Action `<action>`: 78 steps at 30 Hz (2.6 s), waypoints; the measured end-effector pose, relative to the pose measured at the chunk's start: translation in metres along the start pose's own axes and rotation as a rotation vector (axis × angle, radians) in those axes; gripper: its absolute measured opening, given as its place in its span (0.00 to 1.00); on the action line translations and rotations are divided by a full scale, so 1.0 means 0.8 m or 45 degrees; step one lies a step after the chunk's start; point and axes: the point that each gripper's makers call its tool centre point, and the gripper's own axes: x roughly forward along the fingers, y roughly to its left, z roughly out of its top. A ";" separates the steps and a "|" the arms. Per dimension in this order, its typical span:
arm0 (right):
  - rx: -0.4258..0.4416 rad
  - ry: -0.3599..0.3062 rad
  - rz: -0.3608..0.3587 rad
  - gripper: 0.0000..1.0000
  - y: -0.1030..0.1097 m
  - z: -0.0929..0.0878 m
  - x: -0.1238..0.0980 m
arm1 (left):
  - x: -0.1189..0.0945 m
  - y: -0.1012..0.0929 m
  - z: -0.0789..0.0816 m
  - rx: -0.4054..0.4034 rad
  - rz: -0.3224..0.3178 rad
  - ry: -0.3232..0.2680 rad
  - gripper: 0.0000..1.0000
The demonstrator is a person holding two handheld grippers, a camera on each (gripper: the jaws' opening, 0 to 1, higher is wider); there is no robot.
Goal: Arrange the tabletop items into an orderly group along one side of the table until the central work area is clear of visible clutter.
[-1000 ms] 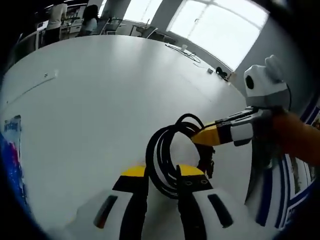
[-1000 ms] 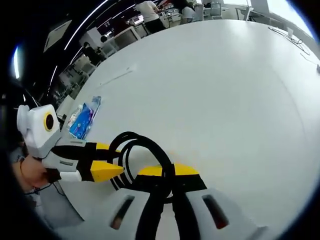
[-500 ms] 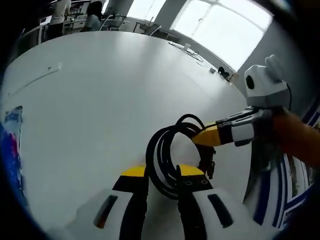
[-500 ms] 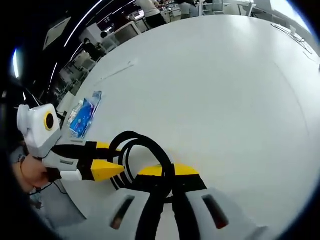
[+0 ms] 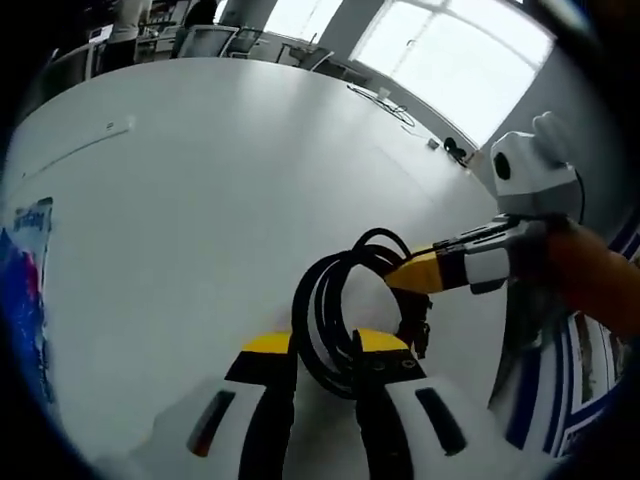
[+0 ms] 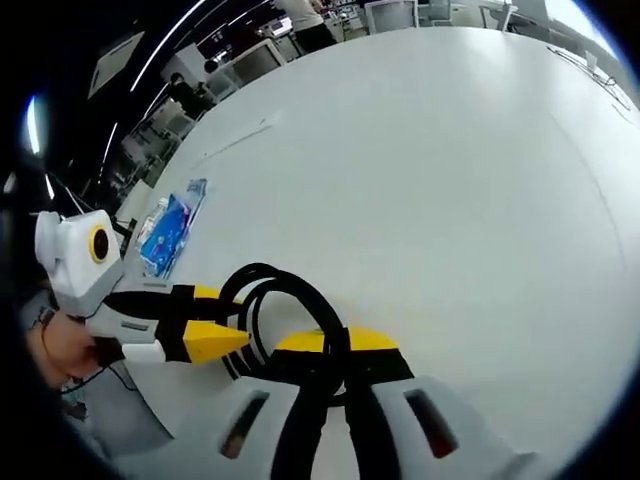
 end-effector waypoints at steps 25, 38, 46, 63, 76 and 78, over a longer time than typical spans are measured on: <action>0.027 -0.002 -0.015 0.01 -0.021 0.007 -0.018 | 0.012 -0.020 0.021 0.019 -0.038 -0.026 0.19; 0.031 0.019 -0.018 0.02 -0.016 0.000 -0.007 | 0.019 -0.010 0.008 0.035 -0.034 0.021 0.20; 0.048 0.026 -0.012 0.02 -0.014 -0.007 0.006 | 0.019 0.002 -0.003 0.037 -0.021 0.047 0.20; 0.057 0.046 0.005 0.02 -0.006 -0.013 0.013 | 0.015 0.009 -0.011 0.006 -0.013 0.060 0.20; 0.073 0.032 -0.002 0.02 -0.009 -0.016 0.015 | 0.015 0.009 -0.013 0.029 -0.010 0.039 0.20; 0.070 0.027 -0.005 0.02 -0.008 -0.016 0.016 | 0.016 0.009 -0.012 0.034 -0.008 0.034 0.20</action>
